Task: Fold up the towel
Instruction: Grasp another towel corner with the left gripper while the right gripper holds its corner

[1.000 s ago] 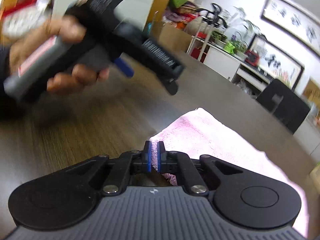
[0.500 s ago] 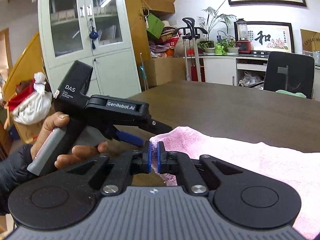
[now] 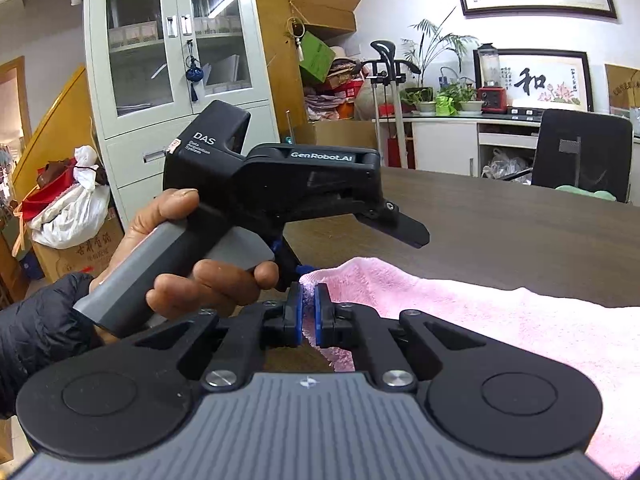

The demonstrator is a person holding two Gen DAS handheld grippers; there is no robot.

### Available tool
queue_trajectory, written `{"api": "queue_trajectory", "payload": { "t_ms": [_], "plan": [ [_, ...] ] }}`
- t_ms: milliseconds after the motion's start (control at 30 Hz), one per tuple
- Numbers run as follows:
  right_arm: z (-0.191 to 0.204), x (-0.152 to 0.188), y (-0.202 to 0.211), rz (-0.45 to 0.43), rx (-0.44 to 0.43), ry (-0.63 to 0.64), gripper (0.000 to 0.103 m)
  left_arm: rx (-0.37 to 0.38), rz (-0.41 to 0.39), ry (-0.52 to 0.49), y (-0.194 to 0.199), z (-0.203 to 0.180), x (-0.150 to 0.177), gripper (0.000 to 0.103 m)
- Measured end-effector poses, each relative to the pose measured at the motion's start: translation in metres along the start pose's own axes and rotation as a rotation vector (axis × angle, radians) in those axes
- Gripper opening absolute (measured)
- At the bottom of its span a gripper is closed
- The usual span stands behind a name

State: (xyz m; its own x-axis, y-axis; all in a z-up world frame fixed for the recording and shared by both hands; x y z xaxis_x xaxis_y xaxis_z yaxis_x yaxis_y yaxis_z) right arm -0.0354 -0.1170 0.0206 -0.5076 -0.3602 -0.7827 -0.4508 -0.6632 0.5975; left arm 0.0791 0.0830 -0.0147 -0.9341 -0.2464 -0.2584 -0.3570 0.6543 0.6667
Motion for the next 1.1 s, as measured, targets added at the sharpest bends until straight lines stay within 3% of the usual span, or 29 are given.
{"api": "queue_trajectory", "payload": {
  "t_ms": [133,333,467,533,700,1100],
  "plan": [
    [-0.001,0.0,0.008,-0.04,0.022,-0.007,0.006,-0.031,0.018,0.015,-0.005,0.003,0.004,0.087],
    [-0.006,0.002,0.015,-0.079,0.011,-0.035,0.006,0.007,0.012,0.055,0.002,0.011,0.01,0.088],
    [-0.004,0.002,0.012,-0.058,-0.004,-0.002,0.007,0.012,0.012,0.064,-0.001,0.01,0.006,0.087],
    [-0.001,0.003,0.008,-0.036,0.0,0.022,0.007,0.001,0.014,0.058,-0.004,0.009,0.003,0.079],
    [0.001,0.002,0.001,-0.012,0.021,0.045,0.007,-0.041,0.01,0.025,-0.009,0.007,0.0,0.043],
    [0.001,0.0,0.005,-0.037,0.025,0.027,0.007,-0.042,-0.015,0.078,-0.004,0.018,-0.001,0.037]
  ]
}}
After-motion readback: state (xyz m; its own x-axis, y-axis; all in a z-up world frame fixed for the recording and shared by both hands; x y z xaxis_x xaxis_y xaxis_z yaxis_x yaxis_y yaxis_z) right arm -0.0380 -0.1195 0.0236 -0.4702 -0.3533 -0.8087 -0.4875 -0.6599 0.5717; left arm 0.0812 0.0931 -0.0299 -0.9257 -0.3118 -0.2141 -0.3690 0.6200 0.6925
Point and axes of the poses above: each gripper's, at about its wrist camera, not at the fingertips, and y roughly against the way its jaws point, z to its left, x to its underside, the point moved 4 cm from there along -y, roughly the way its jaws point, and after that the axes turned 15 degrees about z, right-handed, at the moved point
